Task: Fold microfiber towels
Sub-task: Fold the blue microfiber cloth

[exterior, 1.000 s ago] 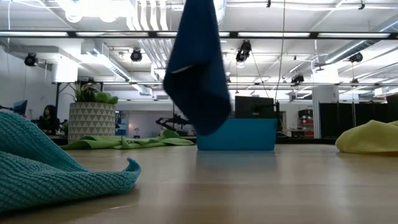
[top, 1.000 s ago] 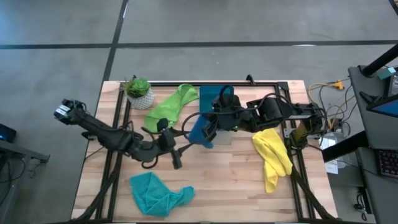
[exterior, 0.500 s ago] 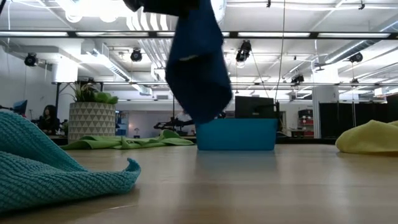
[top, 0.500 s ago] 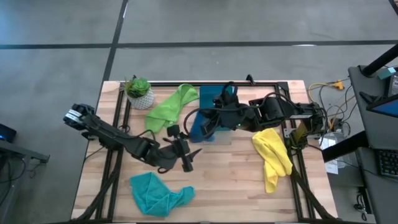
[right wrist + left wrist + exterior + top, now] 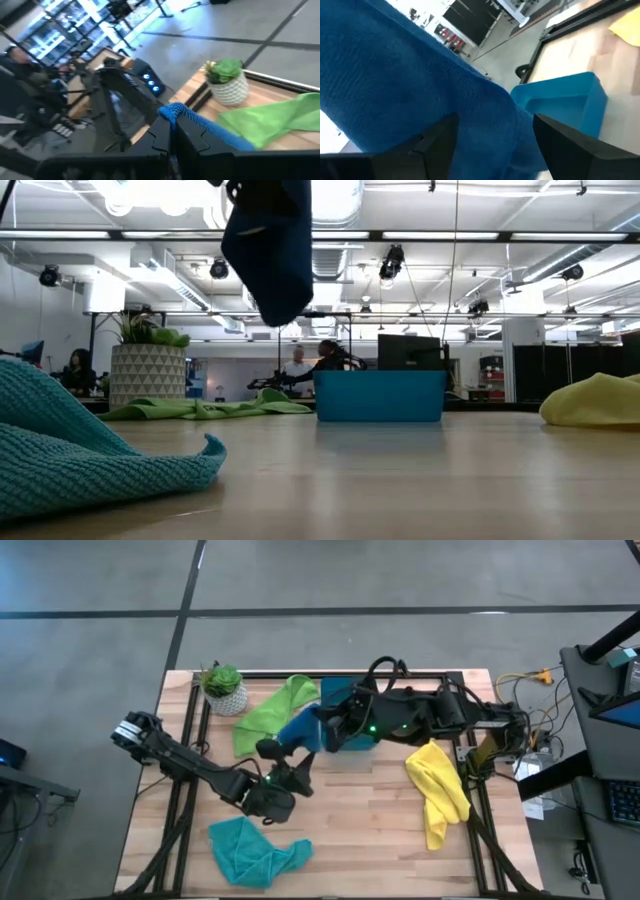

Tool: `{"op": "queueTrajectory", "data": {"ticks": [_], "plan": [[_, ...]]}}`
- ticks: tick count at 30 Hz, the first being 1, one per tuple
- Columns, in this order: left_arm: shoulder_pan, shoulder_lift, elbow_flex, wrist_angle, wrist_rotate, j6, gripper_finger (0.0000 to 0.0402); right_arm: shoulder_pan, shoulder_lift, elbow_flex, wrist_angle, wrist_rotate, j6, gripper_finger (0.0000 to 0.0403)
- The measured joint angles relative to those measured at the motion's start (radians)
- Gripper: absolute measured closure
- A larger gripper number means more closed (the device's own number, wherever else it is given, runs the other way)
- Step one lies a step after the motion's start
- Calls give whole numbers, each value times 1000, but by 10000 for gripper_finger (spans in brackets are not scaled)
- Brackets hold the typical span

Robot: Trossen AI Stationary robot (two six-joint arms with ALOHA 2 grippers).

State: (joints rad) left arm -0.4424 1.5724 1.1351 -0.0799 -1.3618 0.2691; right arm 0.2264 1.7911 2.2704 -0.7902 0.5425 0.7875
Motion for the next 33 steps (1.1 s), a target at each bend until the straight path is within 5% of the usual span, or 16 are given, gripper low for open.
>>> {"op": "queueTrajectory", "data": {"ticks": [12, 16, 24, 33], "plan": [[58, -21, 0, -1, -165, 1, 163, 9, -43, 0, 67, -26, 5, 394], [55, -71, 2, -4, -165, 1, 215, 14, -61, 0, 48, -26, -19, 394], [26, -231, 5, -3, -152, 0, 383, 14, -84, 0, -49, -24, -33, 394], [0, -374, 5, -9, -78, 8, 400, 17, -84, 0, -315, -25, -57, 394]]}}
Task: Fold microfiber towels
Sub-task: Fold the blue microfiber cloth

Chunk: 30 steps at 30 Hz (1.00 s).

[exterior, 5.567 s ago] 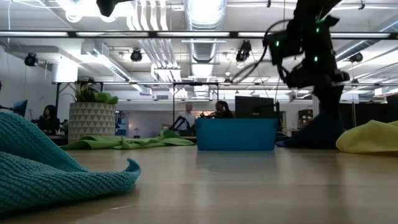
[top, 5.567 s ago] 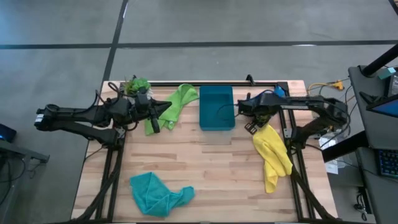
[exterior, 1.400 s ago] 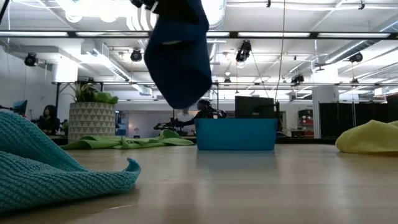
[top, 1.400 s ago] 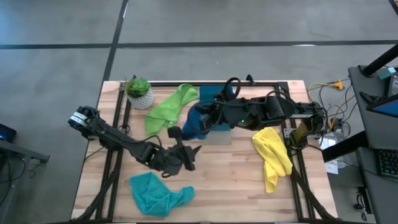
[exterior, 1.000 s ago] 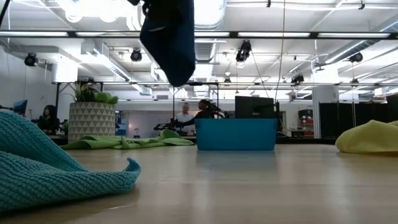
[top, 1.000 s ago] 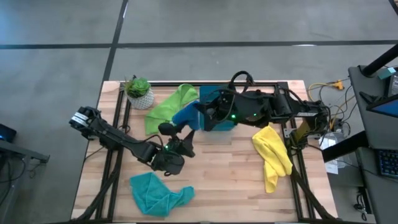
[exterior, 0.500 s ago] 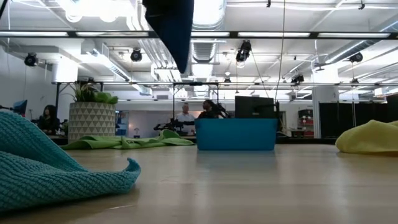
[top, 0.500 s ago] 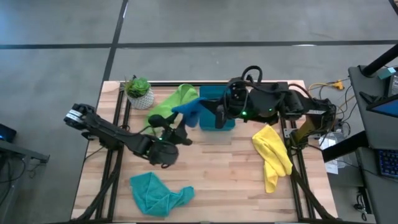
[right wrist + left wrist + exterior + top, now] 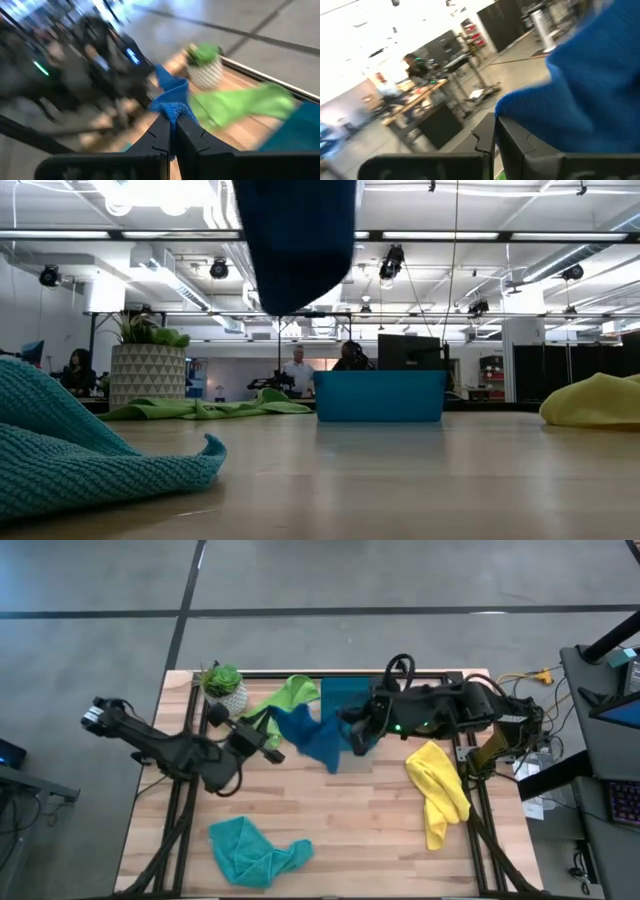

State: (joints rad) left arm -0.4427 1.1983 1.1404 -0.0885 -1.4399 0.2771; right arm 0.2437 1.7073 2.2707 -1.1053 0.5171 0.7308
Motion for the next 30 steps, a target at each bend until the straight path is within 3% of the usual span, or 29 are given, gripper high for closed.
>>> {"op": "queueTrajectory", "data": {"ticks": [4, 11, 15, 22, 26, 30], "plan": [[-18, -29, 0, -3, 58, 0, 401, 13, 0, 0, -168, 0, -5, 394], [-22, -27, 0, -38, 181, -25, 401, 45, 2, -3, -311, 5, -8, 394], [-22, -29, -1, -139, 204, -190, 401, 64, 3, -20, -418, 9, -3, 394], [-22, -98, -1, -476, 552, -611, 401, 138, 3, -125, -463, 9, 25, 394], [-22, -123, -19, -603, 791, -735, 402, 175, 1, -228, -454, 2, 61, 394], [-24, -150, -70, -612, 913, -816, 402, 207, -15, -352, -367, -50, 82, 394]]}}
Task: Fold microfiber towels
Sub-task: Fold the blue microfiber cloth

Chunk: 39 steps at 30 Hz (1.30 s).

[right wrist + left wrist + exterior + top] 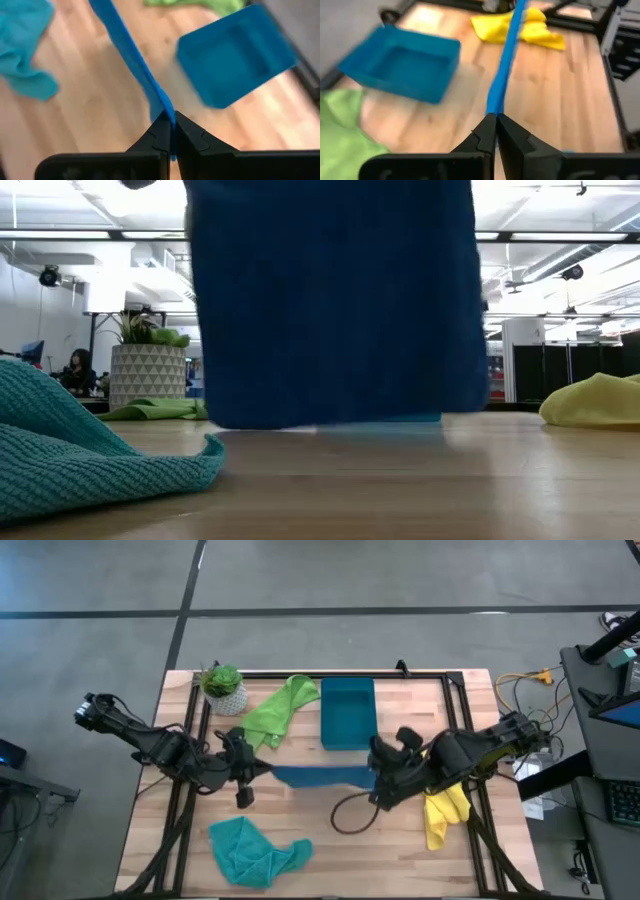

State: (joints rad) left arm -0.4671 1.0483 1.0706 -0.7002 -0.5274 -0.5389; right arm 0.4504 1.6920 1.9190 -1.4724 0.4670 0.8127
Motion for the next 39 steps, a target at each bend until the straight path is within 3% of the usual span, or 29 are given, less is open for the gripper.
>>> {"op": "queueTrajectory", "data": {"ticks": [4, 9, 15, 18, 21, 26, 30, 35, 39], "plan": [[0, -29, -35, 8, 73, -32, 402, 15, -69, -165, 197, -82, 0, 394], [0, -65, -37, 96, 235, -33, 402, 14, -186, -316, 386, -248, 28, 394], [-17, -52, -46, 227, 490, -169, 401, 69, -264, -385, 550, -378, 155, 394], [-69, -18, -45, 321, 560, -220, 401, 129, -263, -389, 644, -428, 204, 394], [-123, 6, -44, 409, 552, -240, 401, 190, -251, -389, 710, -440, 232, 394], [-140, 64, -69, 338, 481, -238, 401, 220, -222, -455, 689, -442, 219, 394], [-113, 112, -91, 243, 416, -204, 401, 180, -226, -594, 692, -445, 182, 394], [-58, 131, -168, 247, 325, -179, 401, 85, -239, -772, 728, -443, 157, 394], [-15, 136, -228, 251, 318, -154, 401, 18, -246, -865, 795, -463, 97, 394]]}}
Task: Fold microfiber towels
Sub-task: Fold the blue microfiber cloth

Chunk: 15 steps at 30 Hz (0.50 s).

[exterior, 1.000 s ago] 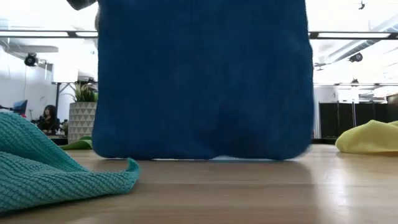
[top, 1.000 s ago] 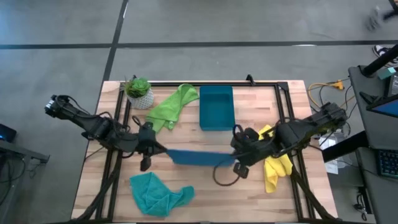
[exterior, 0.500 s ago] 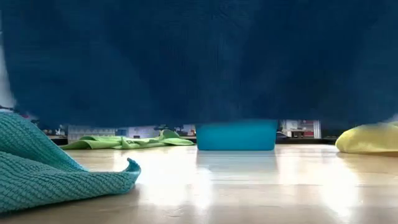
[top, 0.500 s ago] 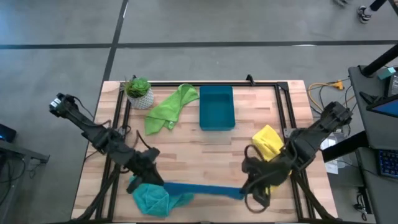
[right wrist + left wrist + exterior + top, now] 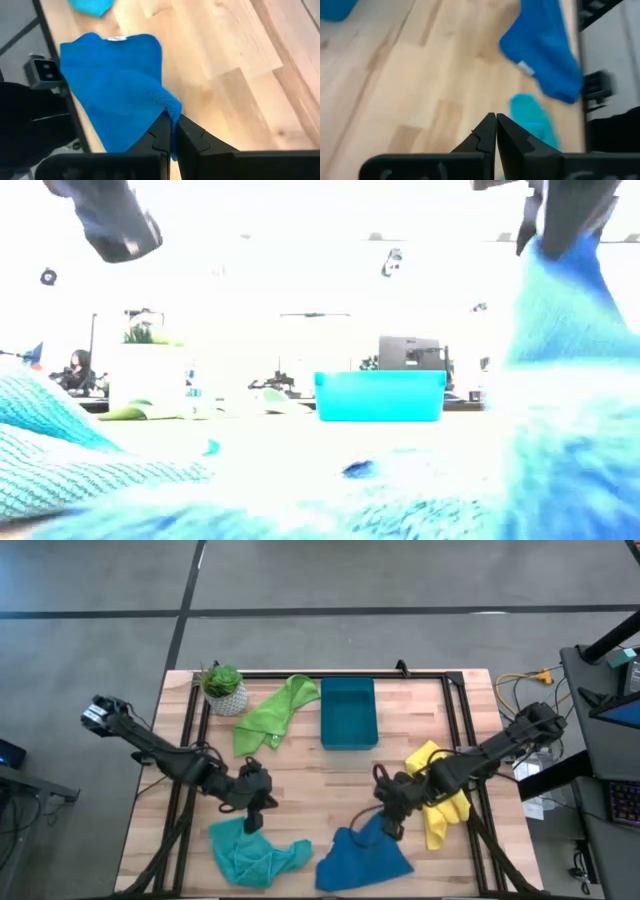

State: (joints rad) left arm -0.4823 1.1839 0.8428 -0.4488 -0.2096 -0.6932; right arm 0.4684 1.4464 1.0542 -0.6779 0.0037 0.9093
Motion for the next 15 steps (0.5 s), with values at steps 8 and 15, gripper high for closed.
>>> {"op": "queueTrajectory", "data": {"ticks": [8, 15], "plan": [[95, 24, -143, 324, 111, 80, 401, -115, 2, -94, 45, -57, -89, 394], [214, 251, -182, 717, 410, 109, 401, -131, 1, -113, 44, -90, -95, 394]]}}
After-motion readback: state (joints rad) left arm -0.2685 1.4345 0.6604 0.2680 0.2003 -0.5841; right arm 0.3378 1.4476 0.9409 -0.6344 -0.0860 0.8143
